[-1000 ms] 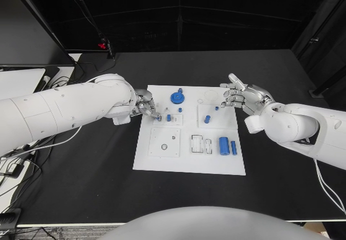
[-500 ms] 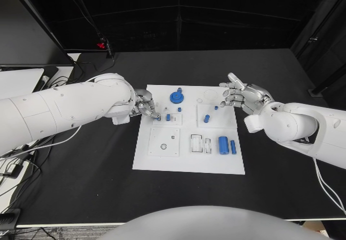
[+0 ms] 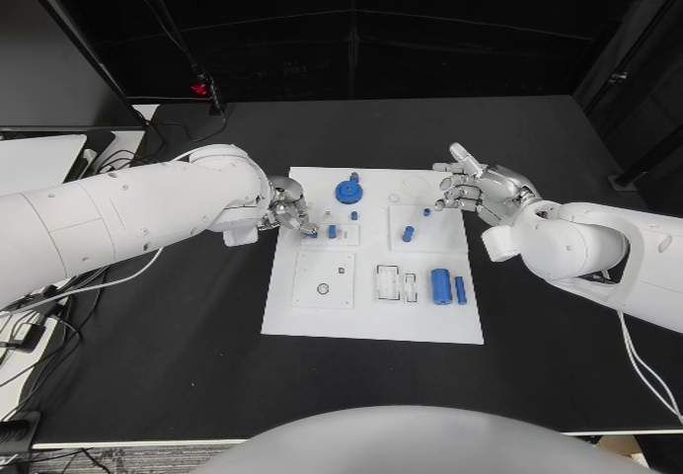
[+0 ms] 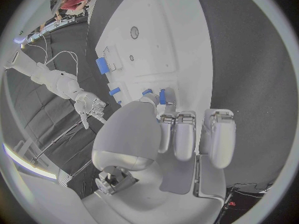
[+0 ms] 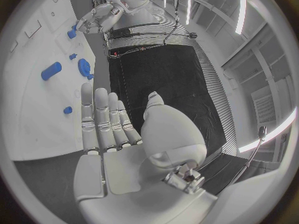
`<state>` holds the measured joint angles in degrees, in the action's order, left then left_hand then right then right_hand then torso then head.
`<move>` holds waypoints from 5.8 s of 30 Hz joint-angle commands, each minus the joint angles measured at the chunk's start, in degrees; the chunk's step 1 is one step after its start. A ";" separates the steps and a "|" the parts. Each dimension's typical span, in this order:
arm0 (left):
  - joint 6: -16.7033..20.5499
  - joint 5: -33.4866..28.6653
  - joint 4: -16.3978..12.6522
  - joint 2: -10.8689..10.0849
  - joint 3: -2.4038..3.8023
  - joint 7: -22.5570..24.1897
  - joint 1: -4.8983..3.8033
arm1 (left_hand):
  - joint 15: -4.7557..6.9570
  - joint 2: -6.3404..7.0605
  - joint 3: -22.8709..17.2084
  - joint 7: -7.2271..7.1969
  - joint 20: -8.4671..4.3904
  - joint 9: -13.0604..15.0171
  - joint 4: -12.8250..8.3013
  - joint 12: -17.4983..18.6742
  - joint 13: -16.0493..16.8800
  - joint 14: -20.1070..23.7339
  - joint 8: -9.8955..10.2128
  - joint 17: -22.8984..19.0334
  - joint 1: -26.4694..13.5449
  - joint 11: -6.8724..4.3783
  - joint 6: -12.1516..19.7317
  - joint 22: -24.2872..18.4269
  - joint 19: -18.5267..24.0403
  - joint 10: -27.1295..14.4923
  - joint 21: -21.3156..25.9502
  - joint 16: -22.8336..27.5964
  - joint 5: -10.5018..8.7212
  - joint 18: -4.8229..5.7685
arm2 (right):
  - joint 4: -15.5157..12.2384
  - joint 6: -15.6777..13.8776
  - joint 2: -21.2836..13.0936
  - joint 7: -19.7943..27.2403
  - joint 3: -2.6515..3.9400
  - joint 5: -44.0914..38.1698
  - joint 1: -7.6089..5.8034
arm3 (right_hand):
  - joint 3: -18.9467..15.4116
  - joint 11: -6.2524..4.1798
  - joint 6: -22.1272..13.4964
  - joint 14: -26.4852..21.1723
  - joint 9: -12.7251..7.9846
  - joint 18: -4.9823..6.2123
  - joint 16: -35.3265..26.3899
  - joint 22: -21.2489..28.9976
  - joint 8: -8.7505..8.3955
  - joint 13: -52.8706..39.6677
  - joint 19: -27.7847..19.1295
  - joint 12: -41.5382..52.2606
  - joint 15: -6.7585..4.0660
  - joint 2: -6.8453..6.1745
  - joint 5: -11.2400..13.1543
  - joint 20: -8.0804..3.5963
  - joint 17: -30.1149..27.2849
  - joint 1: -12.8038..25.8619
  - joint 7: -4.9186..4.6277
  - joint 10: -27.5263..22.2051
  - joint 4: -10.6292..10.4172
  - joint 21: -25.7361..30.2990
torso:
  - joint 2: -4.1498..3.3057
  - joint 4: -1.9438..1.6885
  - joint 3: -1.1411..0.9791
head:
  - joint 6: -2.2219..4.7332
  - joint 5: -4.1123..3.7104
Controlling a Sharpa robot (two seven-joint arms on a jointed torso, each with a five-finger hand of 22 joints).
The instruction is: Assemble the parts on the task board
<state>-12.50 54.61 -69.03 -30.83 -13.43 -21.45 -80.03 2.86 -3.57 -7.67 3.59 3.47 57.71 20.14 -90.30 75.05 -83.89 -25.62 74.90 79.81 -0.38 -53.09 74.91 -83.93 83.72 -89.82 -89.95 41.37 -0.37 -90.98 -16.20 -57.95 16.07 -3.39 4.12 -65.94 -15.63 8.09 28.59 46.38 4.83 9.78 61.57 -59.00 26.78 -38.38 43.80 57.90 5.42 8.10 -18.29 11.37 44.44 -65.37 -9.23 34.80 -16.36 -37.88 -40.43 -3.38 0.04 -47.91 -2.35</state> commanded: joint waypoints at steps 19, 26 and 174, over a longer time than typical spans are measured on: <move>-1.51 0.38 0.21 0.44 -0.17 -2.00 0.40 | -0.01 -2.04 -4.24 -0.54 0.43 0.01 -3.30 0.30 14.95 -6.11 -0.37 15.10 0.94 0.11 0.16 15.09 -6.07 6.28 -0.18 -0.05 -0.11 0.37 | -0.21 0.72 -0.05 0.56 0.03 0.05 -0.08 | -0.39 -0.02 -0.49 -0.41 -0.06 0.54 0.31 0.08 0.35 0.11 -0.23 0.23 -0.10 0.53 -0.21 0.23 -0.10 0.14 -1.51 -0.49 -0.03 0.27 | -0.03 0.00 0.01 | -0.01 -0.08; -2.12 0.38 0.27 0.54 -0.17 -2.30 0.43 | -0.05 -1.99 -4.49 -0.52 0.46 0.05 -3.30 0.30 14.95 -6.11 -0.39 15.10 0.66 0.14 0.25 15.06 -6.02 6.28 -0.13 -0.05 -0.38 0.35 | -0.26 0.67 -0.10 0.53 0.03 0.05 -0.08 | -0.39 -0.02 -0.49 -0.41 -0.06 0.54 0.31 0.08 0.35 0.11 -0.23 0.23 -0.10 0.53 -0.21 0.23 -0.10 0.14 -1.51 -0.49 -0.03 0.27 | -0.01 -0.01 -0.01 | -0.19 -0.10; 40.03 7.32 1.38 -1.18 -0.18 45.30 1.41 | -7.83 8.76 11.54 7.95 7.61 -33.56 -3.33 66.75 -49.16 -6.11 8.41 15.10 2.63 8.98 14.73 15.08 -6.07 -43.90 -0.17 -0.05 -19.23 0.37 | 0.02 0.93 0.03 2.05 0.03 0.05 -0.05 | -0.41 0.03 -0.61 -0.61 -0.08 0.55 0.70 0.16 0.76 0.52 -0.28 0.68 -0.05 0.77 -0.23 0.29 -0.46 0.16 -1.72 -0.66 0.06 0.21 | -0.05 0.12 0.00 | 1.53 0.05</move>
<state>25.49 51.50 -67.95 -32.21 -13.65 21.32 -78.60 -4.71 5.34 4.06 10.35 10.75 24.42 16.84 -23.71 26.29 -84.11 -17.35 74.90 81.93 8.51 -38.16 74.91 -84.03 39.44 -89.83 -89.95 22.37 -0.37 -90.77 -16.10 -57.95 16.55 -3.39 4.13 -65.91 -15.63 8.09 28.40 46.17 4.81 9.79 62.02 -58.92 27.27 -37.91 43.81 58.35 5.21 8.32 -18.29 11.37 44.02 -65.15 -9.04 34.39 -16.36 -37.88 -40.47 -3.35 0.05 -46.47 -2.32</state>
